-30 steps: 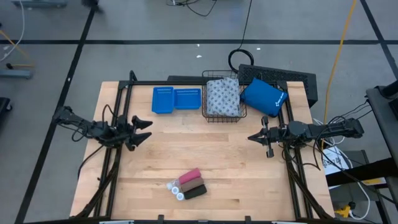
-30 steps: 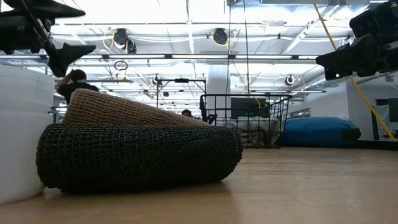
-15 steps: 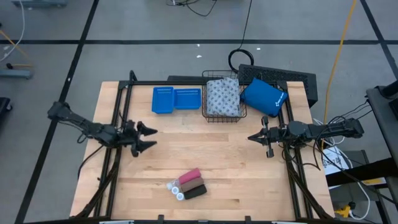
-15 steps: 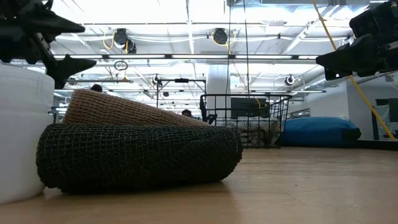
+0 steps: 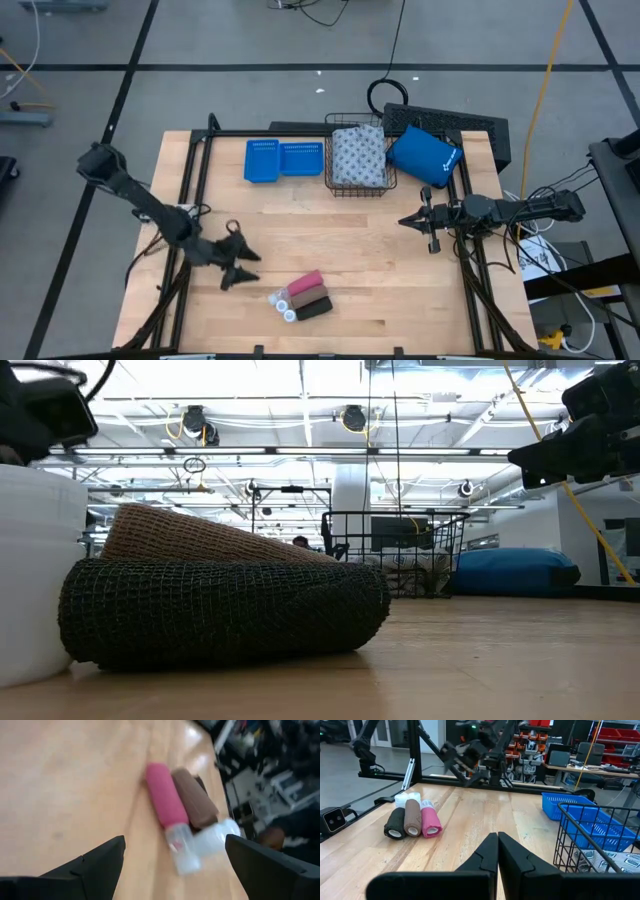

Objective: Pick & Place Medicine items
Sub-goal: Put the transparent pill bottle into the right blue bin

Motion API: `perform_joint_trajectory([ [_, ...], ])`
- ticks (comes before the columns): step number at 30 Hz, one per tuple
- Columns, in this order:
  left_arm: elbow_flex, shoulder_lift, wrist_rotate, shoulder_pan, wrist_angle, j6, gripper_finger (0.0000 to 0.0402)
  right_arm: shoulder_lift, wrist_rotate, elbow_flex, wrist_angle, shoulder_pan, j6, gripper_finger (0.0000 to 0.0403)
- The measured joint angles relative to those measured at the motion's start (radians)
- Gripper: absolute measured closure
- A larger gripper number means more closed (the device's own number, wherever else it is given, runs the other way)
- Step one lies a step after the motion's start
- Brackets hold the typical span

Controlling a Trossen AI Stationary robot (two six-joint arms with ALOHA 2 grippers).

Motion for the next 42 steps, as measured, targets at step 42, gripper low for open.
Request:
perform_joint_trajectory([
  [42, 0.566, 0.716, 0.018, -0.058, -0.547, -0.006, 0.0051, 0.0, 0.0, 0.0, 0.007, 0.0, 0.0, 0.0403],
])
